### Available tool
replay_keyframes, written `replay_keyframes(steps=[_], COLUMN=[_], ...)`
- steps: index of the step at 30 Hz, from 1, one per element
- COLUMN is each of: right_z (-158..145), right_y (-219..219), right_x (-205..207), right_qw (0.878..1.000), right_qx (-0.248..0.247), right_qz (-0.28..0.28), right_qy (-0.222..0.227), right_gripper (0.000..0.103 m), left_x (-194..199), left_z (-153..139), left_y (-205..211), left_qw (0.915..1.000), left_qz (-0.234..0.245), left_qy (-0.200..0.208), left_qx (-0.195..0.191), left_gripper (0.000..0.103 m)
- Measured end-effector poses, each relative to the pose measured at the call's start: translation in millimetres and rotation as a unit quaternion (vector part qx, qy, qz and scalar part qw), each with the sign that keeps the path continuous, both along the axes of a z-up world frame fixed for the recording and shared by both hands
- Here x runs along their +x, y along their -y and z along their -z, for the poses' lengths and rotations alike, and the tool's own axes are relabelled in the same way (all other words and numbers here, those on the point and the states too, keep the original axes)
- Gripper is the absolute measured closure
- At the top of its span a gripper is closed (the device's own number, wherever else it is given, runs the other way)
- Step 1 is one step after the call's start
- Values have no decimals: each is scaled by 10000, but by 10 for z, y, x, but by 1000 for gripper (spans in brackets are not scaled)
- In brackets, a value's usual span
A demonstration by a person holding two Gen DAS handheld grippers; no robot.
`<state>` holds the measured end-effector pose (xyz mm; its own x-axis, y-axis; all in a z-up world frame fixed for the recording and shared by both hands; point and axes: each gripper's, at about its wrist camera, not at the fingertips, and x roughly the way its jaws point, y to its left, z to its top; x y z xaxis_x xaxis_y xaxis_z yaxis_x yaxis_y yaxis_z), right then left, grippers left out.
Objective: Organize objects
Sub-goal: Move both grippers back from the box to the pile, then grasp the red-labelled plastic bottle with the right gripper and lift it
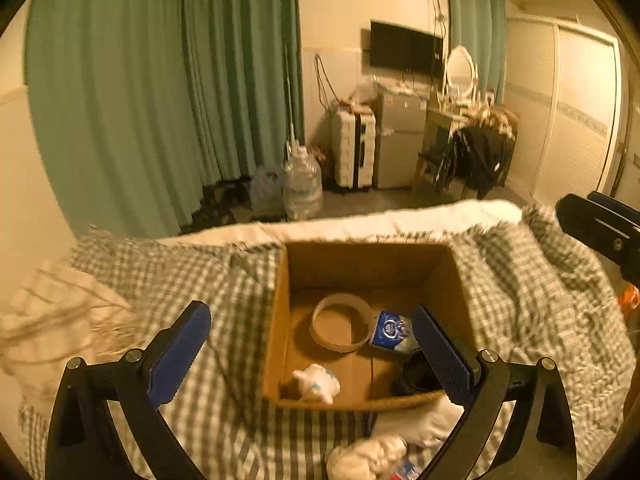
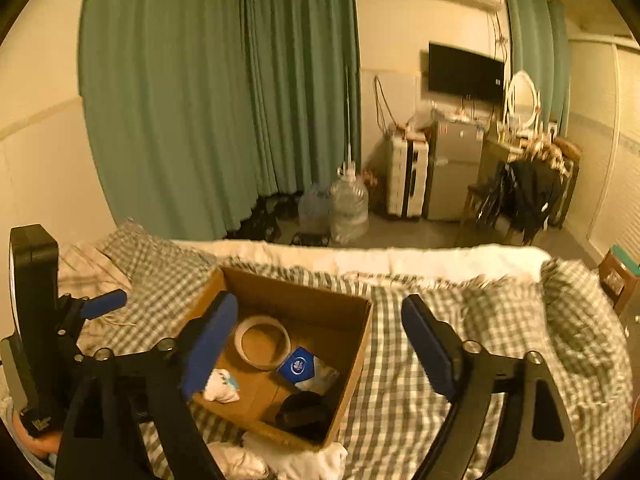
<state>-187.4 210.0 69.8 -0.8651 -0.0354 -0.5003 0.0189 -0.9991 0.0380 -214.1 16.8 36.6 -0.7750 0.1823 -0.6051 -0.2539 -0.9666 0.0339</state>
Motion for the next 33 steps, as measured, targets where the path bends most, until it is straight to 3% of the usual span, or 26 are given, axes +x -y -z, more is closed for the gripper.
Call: replay_keyframes(steps=[7, 13, 21, 24, 29, 33], right_z=[-596, -592, 65, 407, 1019, 1484], right_y=[183, 289, 333, 382, 500, 613], right_x=[857, 1417, 1679, 1573, 1317, 1116], right_qw=[9986, 9982, 9985, 9975, 9927, 9842], right_qx=[214, 379, 403, 450, 639, 754], right_qz=[-3, -163, -338, -339, -425, -665], right_qy=[-477, -434, 124, 421, 932, 1458], right_gripper=[4, 0, 0, 0, 0, 0], left_x=[742, 1294, 1634, 1622, 1485, 1382], left_z=[-544, -535, 51, 400, 1039, 1392], left_y=[293, 459, 593, 626, 618, 575], left_qw=[9985, 9979, 9968, 9948, 9920, 9888], left_qz=[-267, -376, -692, -969, -1080, -1247], left_qy=[-447, -470, -203, -52, 560, 821], left_qx=[148, 252, 353, 317, 338, -15], left_gripper=[0, 0, 0, 0, 0, 0])
